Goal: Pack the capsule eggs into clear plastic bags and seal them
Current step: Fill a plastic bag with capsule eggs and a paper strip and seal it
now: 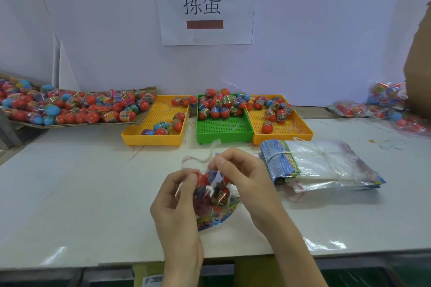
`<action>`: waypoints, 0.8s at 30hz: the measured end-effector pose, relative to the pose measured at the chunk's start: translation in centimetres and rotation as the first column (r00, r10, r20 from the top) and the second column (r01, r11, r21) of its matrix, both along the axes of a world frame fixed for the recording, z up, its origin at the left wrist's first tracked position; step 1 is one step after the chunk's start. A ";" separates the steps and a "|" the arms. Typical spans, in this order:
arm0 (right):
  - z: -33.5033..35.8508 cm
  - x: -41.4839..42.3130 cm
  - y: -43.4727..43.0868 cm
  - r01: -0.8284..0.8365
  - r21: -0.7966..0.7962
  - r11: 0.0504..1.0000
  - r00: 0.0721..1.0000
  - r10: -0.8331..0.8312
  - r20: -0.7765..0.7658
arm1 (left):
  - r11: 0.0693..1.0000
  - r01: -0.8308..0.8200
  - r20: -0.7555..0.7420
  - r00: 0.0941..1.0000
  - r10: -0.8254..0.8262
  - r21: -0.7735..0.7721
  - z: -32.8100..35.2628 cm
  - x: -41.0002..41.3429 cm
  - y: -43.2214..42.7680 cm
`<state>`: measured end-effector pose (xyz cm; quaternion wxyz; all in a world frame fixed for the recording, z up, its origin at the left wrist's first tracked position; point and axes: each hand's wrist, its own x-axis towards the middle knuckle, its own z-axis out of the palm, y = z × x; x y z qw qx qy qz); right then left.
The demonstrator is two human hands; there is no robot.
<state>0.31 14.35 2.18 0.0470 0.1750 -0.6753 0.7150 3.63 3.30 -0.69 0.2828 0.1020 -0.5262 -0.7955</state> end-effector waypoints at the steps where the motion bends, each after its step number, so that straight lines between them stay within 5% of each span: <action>1: 0.1 0.0 -0.1 0.021 -0.014 1.000 1.000 -0.021 0.002 | 1.000 -0.011 -0.009 1.000 0.011 0.029 0.1 0.0 0.0; 14: -0.4 -0.5 -0.1 0.185 -0.035 0.982 0.983 -0.185 0.007 | 0.996 -0.003 -0.045 0.999 0.007 0.093 0.6 0.5 0.0; 21: 0.1 -0.6 1.7 0.117 0.167 0.979 0.992 -0.122 0.020 | 0.998 -0.044 -0.033 0.998 0.045 0.055 0.1 0.5 -0.2; 24: 0.3 -0.2 1.7 0.209 0.270 0.940 0.978 -0.201 -0.056 | 0.998 -0.057 -0.037 0.998 0.058 0.018 -0.1 0.4 -0.1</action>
